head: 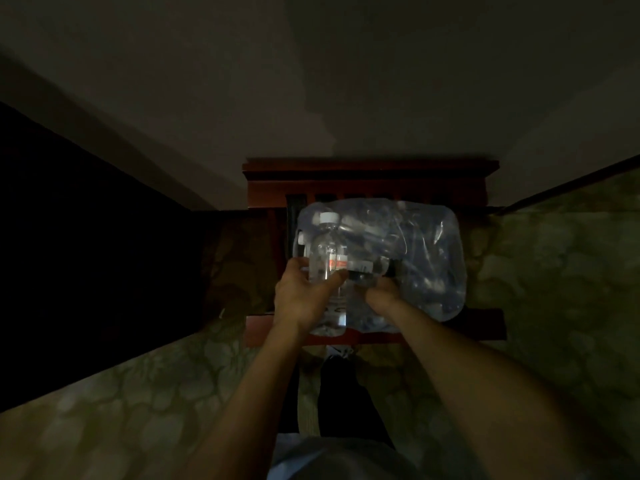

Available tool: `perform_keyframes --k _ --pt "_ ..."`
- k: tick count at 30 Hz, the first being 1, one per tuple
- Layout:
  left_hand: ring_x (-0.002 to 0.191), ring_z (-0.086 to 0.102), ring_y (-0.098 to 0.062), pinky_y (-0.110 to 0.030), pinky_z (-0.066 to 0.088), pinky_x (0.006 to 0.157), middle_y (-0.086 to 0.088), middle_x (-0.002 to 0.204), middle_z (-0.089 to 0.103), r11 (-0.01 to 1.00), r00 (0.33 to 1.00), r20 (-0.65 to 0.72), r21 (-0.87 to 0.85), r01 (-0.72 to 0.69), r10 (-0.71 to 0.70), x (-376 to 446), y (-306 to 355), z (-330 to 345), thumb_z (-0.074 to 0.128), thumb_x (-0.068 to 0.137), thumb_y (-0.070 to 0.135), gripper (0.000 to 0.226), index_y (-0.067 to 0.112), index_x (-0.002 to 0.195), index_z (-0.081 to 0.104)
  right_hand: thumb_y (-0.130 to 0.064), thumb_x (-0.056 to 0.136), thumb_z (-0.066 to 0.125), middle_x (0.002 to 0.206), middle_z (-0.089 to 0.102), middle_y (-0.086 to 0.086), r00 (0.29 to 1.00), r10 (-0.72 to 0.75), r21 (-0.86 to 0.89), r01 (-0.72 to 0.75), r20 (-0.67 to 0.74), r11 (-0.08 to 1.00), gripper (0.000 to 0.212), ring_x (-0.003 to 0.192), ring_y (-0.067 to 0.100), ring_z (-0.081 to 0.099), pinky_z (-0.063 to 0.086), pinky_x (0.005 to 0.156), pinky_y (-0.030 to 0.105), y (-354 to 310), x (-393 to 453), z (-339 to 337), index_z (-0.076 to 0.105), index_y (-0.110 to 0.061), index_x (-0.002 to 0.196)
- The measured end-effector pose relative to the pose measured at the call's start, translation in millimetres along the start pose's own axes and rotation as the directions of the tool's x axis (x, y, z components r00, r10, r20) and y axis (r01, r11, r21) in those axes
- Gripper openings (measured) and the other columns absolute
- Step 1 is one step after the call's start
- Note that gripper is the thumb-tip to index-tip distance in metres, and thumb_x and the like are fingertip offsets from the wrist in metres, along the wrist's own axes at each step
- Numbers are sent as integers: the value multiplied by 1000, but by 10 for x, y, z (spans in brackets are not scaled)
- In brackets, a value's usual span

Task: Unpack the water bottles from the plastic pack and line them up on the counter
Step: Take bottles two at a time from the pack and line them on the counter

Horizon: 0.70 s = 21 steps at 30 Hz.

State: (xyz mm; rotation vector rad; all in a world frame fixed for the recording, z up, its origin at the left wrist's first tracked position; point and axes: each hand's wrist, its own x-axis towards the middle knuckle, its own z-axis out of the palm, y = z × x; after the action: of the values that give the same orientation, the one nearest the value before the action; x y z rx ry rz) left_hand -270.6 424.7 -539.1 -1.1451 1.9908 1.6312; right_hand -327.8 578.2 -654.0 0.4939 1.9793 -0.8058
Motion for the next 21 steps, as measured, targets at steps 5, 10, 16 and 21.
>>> perform_keyframes --k 5,10,16,21 --pt "93 70 -20 -44 60 84 3 103 67 1000 1000 18 1 15 -15 -71 109 -10 80 78 41 46 28 109 50 -41 85 67 97 68 6 995 -95 -200 99 31 975 25 82 18 62 51 71 28 -118 -290 -221 64 -17 93" --pt "86 70 -15 -42 61 82 8 94 66 1000 1000 18 0 -8 8 -171 240 -11 80 78 43 35 31 98 53 -62 81 59 99 64 2 983 -184 -585 149 -1 797 39 91 20 61 47 73 31 -252 -695 -702 58 -24 91" --pt "83 69 -13 -38 61 77 6 95 67 998 998 44 -63 -31 34 -301 433 -3 80 78 40 35 28 99 54 -70 80 49 118 63 4 987 -154 -816 131 53 563 63 103 23 60 48 90 35 -629 -1047 -1114 63 -21 116" --pt "90 65 -16 -36 58 74 5 100 59 995 996 -37 -61 -84 81 -369 678 -62 82 74 46 54 26 109 46 -77 75 48 143 49 1 951 -310 -892 137 -4 432 83 126 25 50 43 93 37 -1063 -1313 -1127 43 -30 142"
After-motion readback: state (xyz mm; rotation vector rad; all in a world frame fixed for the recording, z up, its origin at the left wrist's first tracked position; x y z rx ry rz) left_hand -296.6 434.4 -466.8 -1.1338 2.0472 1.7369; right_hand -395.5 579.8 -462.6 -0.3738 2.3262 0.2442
